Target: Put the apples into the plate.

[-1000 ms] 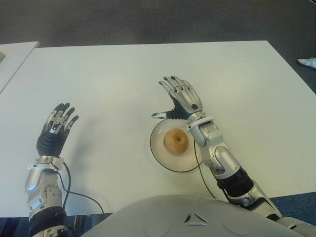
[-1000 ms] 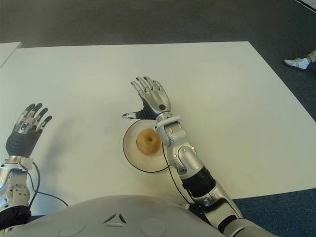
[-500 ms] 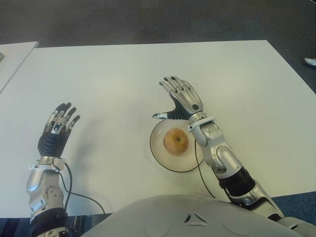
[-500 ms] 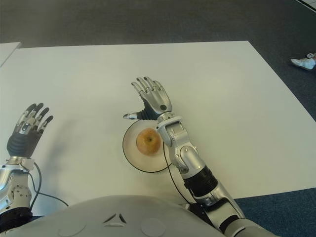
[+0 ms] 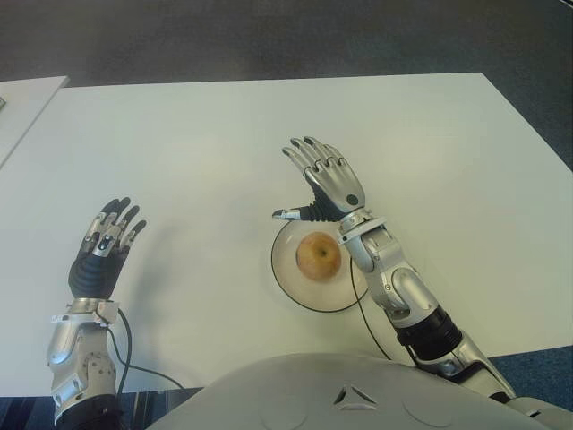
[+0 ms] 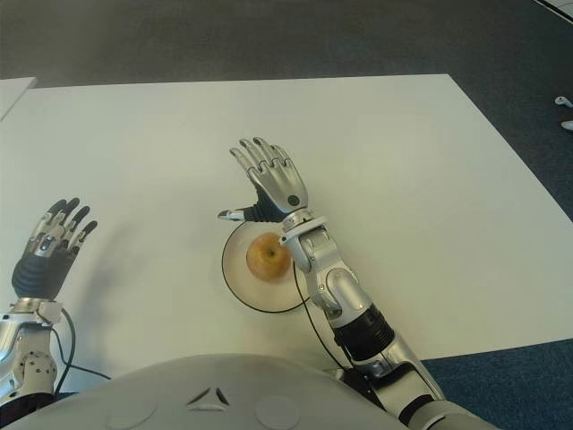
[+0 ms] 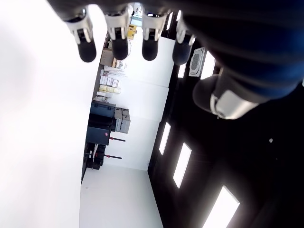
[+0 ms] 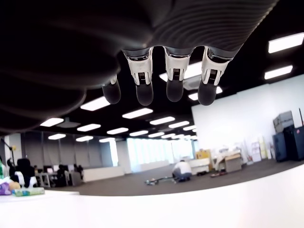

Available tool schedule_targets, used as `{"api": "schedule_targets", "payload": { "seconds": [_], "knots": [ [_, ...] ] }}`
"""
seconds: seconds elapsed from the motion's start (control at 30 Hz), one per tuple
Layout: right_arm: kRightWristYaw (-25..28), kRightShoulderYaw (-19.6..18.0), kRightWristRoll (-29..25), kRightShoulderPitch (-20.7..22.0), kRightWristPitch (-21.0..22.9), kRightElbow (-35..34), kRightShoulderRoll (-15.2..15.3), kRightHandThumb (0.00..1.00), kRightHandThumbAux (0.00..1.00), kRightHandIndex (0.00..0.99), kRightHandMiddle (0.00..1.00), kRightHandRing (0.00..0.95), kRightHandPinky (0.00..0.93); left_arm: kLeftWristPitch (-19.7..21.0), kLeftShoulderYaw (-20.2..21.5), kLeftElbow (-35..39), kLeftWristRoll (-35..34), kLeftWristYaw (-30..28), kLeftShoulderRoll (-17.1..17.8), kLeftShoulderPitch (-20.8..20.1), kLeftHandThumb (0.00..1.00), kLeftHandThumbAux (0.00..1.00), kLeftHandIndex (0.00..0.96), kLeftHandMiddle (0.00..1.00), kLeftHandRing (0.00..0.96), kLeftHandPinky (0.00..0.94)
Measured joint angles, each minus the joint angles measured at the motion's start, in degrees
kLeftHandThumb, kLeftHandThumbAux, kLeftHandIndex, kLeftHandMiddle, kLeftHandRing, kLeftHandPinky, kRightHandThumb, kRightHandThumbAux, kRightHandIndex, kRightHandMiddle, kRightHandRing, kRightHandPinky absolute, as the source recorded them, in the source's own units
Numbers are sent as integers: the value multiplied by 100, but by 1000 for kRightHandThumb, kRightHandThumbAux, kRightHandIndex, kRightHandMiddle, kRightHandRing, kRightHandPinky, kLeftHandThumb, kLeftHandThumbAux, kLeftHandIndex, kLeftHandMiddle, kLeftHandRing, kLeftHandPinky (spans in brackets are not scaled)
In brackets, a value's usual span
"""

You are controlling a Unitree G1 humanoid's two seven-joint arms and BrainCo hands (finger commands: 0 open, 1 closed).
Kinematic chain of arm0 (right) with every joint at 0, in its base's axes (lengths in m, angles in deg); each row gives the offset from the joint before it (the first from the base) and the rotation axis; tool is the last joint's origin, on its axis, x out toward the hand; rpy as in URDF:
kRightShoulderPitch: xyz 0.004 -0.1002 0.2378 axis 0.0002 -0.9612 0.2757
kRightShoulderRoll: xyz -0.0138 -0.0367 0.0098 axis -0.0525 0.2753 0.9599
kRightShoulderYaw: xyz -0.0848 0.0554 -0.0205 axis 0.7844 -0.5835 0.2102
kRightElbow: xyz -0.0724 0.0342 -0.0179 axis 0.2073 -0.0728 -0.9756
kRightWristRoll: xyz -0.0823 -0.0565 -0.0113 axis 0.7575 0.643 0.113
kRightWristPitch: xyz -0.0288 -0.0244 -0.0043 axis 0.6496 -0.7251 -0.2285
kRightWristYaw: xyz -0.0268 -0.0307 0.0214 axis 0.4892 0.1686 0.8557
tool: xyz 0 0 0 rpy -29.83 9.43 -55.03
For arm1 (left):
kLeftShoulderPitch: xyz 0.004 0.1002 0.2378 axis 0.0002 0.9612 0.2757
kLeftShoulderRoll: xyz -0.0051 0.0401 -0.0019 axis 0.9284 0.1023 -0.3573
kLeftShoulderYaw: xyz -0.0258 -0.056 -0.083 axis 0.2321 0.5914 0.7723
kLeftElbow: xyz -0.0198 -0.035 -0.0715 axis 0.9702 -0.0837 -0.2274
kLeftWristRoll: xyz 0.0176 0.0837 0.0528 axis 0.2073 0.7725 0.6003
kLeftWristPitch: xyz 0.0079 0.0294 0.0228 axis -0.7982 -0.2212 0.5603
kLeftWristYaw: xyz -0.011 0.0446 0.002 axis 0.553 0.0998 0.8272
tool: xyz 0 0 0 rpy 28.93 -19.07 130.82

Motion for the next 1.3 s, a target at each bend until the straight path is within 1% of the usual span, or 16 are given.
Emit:
{"api": "schedule_targets", "payload": {
  "seconds": [0.1, 0.17, 0.3, 0.43, 0.53, 0.67, 0.8, 0.97, 1.07, 1.1, 1.17, 1.3],
  "knots": [
    [-3, -2, -9, -52, 0, -76, -14, 0, 456, 59, 33, 0, 0, 0, 16, 40, -20, -7, -3, 87, 364, 486, 126, 17, 19, 100],
    [-31, -15, -4, -94, 11, -129, -43, 4, 503, 67, 43, 0, 0, 0, 18, 120, -43, -10, -18, 152, 364, 486, 126, 17, 19, 100],
    [-36, 6, 160, -189, 79, -173, -74, 39, 548, 59, 42, 0, 0, 1, 18, 250, -64, -15, -43, 229, 364, 486, 126, 17, 19, 100],
    [43, 8, 297, -265, 141, -231, -60, 50, 552, 38, 35, 0, 0, 2, 18, 360, -95, -15, -74, 313, 364, 486, 126, 17, 19, 100],
    [217, -11, 349, -383, 204, -393, -15, 19, 521, 12, 15, 0, 0, 0, 16, 441, -102, -16, -99, 381, 364, 486, 126, 17, 19, 100],
    [393, -96, 349, -699, 228, -653, 100, 3, 498, 2, 7, 0, 0, -1, 15, 493, -104, -18, -145, 483, 364, 486, 126, 17, 19, 100],
    [368, -231, 324, -1029, 230, -814, 186, 0, 495, 0, 16, 0, 0, -4, 6, 593, -105, -22, -205, 577, 364, 486, 126, 17, 19, 100],
    [-172, -593, 100, -1698, 163, -1048, 315, 14, 516, 0, 39, 0, 0, -43, -5, 742, -105, -28, -295, 723, 364, 486, 126, 17, 19, 100],
    [-390, -964, -156, -2136, 20, -1153, 531, 13, 524, 0, 60, 1, 0, -53, -19, 837, -105, -45, -358, 832, 364, 486, 126, 17, 19, 100],
    [-459, -1179, -357, -2308, -49, -1176, 615, 13, 524, 1, 66, 2, 0, -69, -23, 867, -105, -50, -382, 870, 364, 486, 126, 17, 19, 100],
    [-613, -1543, -779, -2558, -163, -1175, 678, 19, 520, 4, 78, 16, 0, -93, -27, 909, -105, -50, -417, 918, 364, 486, 126, 17, 19, 100],
    [-1004, -2258, -1777, -2844, -401, -1007, 600, 53, 516, 18, 98, 55, 47, -95, -36, 952, -104, -50, -441, 1046, 364, 486, 126, 17, 19, 100]
  ]
}}
